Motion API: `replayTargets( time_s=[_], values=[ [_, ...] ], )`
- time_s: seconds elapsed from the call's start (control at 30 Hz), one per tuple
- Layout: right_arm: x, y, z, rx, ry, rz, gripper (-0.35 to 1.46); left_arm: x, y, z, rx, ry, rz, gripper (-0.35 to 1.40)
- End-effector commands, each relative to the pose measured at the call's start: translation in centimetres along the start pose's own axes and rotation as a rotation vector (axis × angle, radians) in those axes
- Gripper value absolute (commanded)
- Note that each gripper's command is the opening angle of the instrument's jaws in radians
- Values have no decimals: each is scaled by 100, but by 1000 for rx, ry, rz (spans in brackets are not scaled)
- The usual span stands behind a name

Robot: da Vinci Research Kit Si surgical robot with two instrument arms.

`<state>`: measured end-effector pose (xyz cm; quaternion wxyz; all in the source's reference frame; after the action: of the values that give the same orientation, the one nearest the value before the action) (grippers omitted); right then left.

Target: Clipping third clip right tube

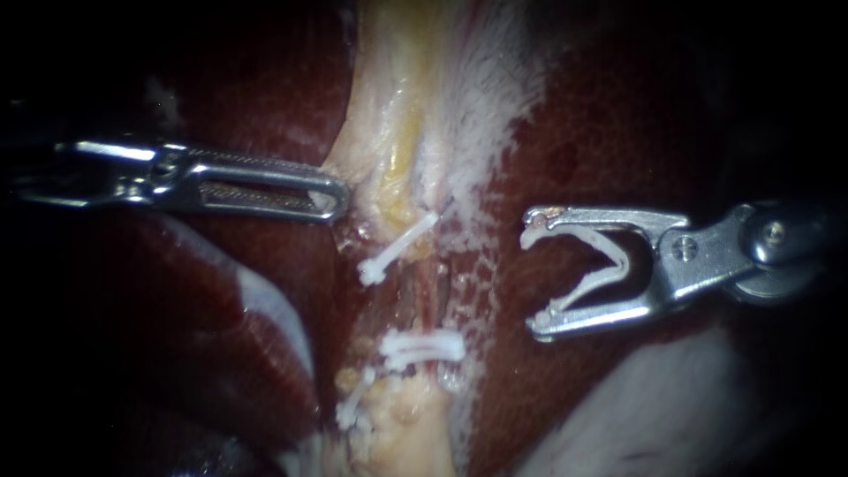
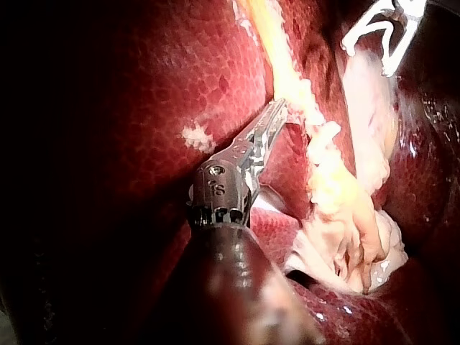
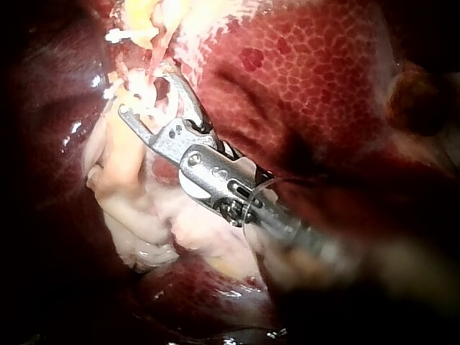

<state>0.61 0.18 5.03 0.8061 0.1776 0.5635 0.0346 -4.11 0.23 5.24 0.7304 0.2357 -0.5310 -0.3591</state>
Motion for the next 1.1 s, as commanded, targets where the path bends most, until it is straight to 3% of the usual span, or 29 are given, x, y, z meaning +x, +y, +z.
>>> replayTargets(
  time_s=[0.03, 0.27, 0.5, 0.77, 1.1],
  values=[
    [0, 0, 0, 0, 0, 0, 60, 0, 0, 0, 0, 0, 1, -35],
    [-9, -4, 10, -3, -1, 75, 60, -9, 2, -18, 8, 3, -4, -35],
    [-35, -11, 46, -18, -4, 244, 60, -27, -2, -49, -6, 3, -16, -35],
    [-62, -6, 90, -44, -8, 298, 60, -41, -29, -65, -3, -14, -19, -35],
    [-66, 11, 116, -41, -9, 320, 60, -48, -61, -66, -2, -26, -21, -35]
  ],
)
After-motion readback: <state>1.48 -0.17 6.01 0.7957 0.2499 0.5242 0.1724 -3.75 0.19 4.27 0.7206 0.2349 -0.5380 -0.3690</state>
